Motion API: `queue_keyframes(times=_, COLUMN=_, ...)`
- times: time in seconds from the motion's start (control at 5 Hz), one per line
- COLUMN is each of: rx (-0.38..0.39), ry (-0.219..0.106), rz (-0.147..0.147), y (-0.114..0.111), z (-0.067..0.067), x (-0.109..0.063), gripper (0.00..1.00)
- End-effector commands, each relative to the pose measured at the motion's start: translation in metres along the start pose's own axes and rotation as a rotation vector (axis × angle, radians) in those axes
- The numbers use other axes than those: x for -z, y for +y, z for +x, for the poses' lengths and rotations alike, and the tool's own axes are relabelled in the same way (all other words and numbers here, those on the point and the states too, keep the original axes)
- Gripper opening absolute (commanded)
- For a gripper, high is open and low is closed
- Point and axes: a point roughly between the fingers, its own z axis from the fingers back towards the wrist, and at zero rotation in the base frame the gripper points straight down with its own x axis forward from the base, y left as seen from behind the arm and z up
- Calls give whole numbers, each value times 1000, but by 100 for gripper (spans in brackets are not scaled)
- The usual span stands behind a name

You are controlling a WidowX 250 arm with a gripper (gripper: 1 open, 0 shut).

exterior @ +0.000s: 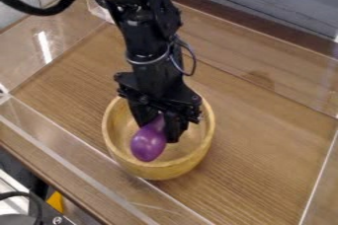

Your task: Remove the purple eggplant from inside the brown bowl and put it on the table

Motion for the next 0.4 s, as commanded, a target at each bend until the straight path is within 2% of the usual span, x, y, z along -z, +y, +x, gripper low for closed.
queue_keyframes(times=0.0, rx=12, ry=-56, rz=-7, y=-8, z=10, x=-14, gripper=0)
queue_keyframes(times=0.2, rx=13, ry=-51, rz=-10, y=-11, z=8, x=-14, gripper=0)
